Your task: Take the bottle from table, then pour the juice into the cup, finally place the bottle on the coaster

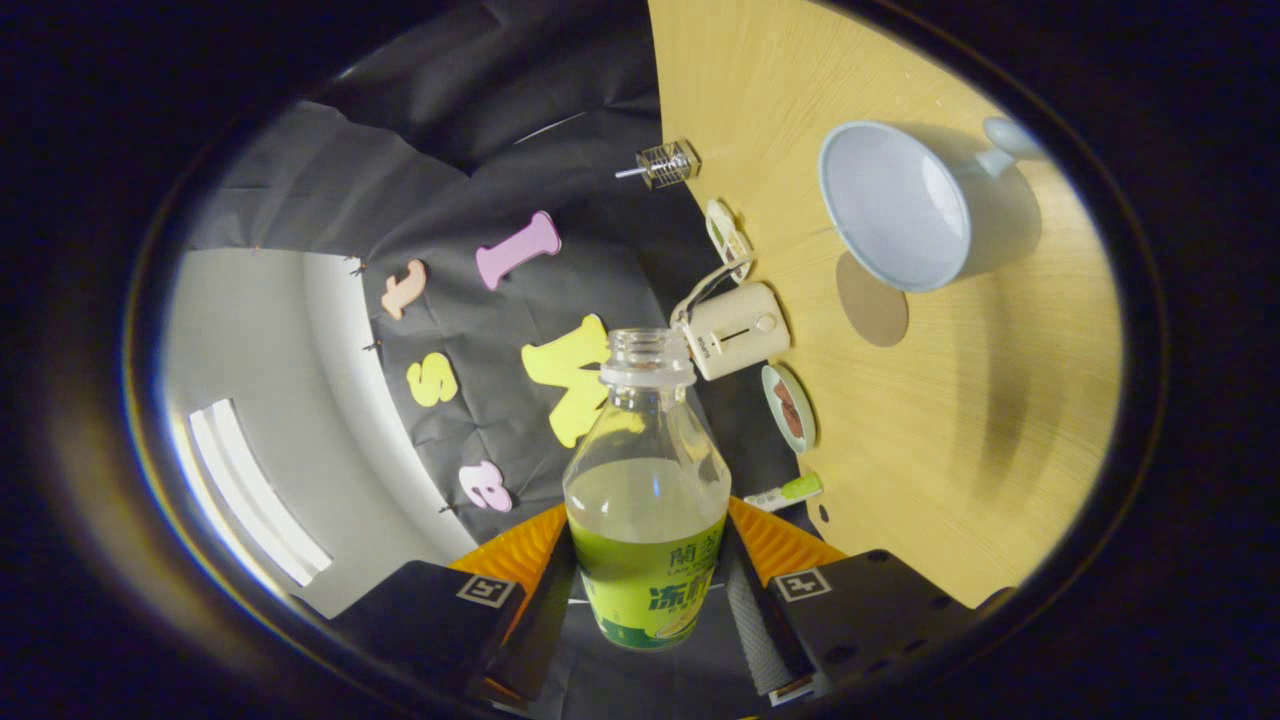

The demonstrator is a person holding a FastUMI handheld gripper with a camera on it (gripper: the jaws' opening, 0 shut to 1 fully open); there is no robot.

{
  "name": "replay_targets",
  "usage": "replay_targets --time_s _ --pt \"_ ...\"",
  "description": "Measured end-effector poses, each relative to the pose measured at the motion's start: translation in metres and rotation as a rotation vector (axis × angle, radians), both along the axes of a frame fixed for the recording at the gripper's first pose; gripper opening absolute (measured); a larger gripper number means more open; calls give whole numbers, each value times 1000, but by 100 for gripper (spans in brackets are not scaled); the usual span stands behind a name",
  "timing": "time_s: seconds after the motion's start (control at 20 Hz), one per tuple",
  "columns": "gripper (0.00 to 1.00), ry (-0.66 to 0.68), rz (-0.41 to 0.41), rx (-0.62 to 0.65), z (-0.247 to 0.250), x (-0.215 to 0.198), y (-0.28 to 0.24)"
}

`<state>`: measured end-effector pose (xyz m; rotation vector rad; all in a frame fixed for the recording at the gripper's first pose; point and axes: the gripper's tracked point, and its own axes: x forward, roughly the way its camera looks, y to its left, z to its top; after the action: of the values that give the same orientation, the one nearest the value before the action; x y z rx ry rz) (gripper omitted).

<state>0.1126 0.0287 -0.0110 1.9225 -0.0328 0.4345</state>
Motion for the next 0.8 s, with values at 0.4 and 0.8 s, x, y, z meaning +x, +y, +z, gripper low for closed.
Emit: replay_targets --time_s 0.4,0.8 --pt "79 7 -15 104 3 -1 -16" --pt "78 23 25 171 11 3 -18"
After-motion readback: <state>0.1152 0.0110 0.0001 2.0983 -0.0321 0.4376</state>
